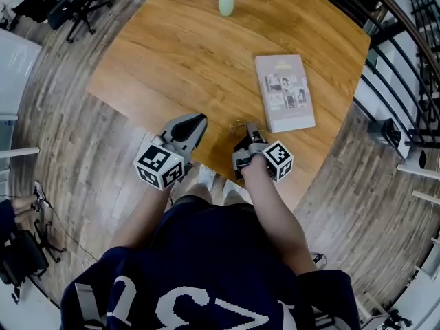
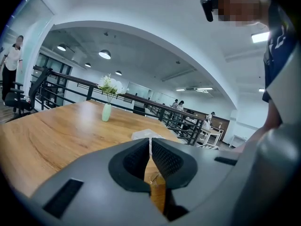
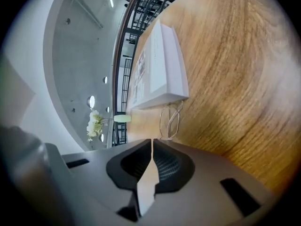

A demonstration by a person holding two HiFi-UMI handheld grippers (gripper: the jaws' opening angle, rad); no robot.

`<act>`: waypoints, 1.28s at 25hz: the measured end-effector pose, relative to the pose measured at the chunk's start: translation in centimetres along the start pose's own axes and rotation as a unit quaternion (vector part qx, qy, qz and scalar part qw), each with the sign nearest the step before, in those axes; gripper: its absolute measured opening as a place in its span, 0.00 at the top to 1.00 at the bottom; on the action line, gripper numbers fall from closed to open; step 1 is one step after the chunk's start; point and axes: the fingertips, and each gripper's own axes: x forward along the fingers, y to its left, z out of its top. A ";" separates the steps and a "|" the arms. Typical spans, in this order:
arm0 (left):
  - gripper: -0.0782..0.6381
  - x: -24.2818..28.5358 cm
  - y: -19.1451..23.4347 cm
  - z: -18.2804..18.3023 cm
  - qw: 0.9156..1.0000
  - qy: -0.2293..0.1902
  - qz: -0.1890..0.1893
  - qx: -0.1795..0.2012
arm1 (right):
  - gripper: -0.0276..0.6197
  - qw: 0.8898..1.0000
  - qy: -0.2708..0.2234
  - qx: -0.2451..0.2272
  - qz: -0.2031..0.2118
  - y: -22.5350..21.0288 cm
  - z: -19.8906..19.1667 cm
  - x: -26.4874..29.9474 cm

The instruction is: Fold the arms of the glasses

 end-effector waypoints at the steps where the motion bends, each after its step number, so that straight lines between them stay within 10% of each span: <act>1: 0.85 -0.1 0.0 0.2 1.000 -0.003 0.002 0.001 | 0.91 1.000 0.001 -0.007 0.004 0.3 0.2 0.0; 11: 0.85 0.1 0.6 5.8 0.995 -0.068 0.036 0.059 | 0.92 0.967 -0.023 -0.240 0.080 10.3 5.1 -3.9; 14: 0.85 0.2 0.2 8.3 0.992 -0.090 0.043 0.079 | 0.92 0.927 -0.063 -0.353 0.109 15.3 7.3 -6.1; 19: 0.85 0.0 -0.8 12.3 0.985 -0.133 0.046 0.104 | 0.92 0.812 -0.127 -0.549 0.149 23.9 8.4 -10.9; 22: 0.85 -0.5 -1.6 14.3 0.980 -0.157 0.048 0.113 | 0.92 0.762 -0.156 -0.605 0.168 27.4 8.0 -13.6; 32: 0.85 -1.8 -3.2 17.6 0.969 -0.199 0.056 0.134 | 0.92 0.717 -0.191 -0.640 0.199 31.0 6.4 -17.4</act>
